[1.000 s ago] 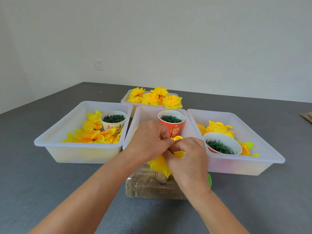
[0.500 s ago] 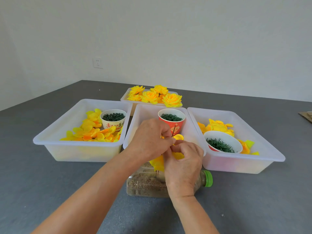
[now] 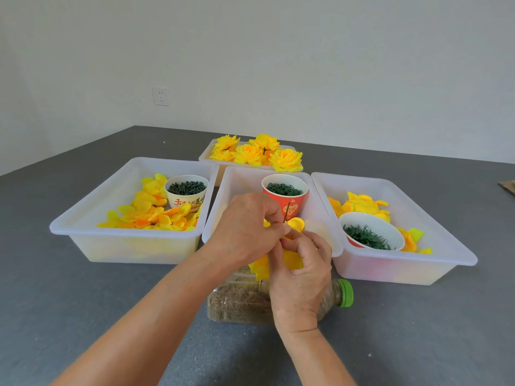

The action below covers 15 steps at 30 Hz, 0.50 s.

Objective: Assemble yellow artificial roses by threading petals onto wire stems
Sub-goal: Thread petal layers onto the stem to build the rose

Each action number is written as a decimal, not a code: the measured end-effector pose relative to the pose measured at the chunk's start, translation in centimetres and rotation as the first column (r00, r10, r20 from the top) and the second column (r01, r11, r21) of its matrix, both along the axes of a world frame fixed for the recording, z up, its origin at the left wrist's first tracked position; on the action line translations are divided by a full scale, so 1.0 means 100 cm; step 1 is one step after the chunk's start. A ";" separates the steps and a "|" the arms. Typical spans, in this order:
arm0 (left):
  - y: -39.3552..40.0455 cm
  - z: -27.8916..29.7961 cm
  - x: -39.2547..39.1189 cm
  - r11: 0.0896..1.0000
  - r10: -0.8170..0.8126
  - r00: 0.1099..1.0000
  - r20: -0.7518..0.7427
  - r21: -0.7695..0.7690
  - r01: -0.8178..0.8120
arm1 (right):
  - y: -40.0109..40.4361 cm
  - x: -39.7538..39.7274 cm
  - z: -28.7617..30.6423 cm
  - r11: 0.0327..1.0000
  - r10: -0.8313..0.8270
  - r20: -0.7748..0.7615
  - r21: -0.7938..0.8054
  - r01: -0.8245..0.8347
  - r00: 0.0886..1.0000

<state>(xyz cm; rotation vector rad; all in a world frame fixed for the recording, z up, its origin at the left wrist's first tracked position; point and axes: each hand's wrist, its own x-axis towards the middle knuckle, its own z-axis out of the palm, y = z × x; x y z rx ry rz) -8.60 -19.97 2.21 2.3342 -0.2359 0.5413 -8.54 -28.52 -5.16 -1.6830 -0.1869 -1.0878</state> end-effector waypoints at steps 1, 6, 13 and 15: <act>0.000 0.000 0.000 1.000 -0.002 1.000 0.001 -0.006 0.002 | -0.002 -0.001 0.001 1.000 0.017 -0.030 0.008 -0.017 0.999; -0.001 0.002 0.000 1.000 -0.008 1.000 -0.015 0.015 0.009 | -0.034 0.008 0.013 0.882 0.472 -0.385 0.191 -0.432 0.793; 0.000 0.001 0.000 1.000 -0.026 1.000 -0.001 0.014 0.026 | -0.053 0.022 0.034 0.673 0.713 -0.458 0.231 -0.703 0.532; 0.001 0.001 0.000 0.999 -0.034 0.999 -0.002 0.021 0.034 | -0.054 0.024 0.037 0.648 0.715 -0.468 0.166 -0.743 0.519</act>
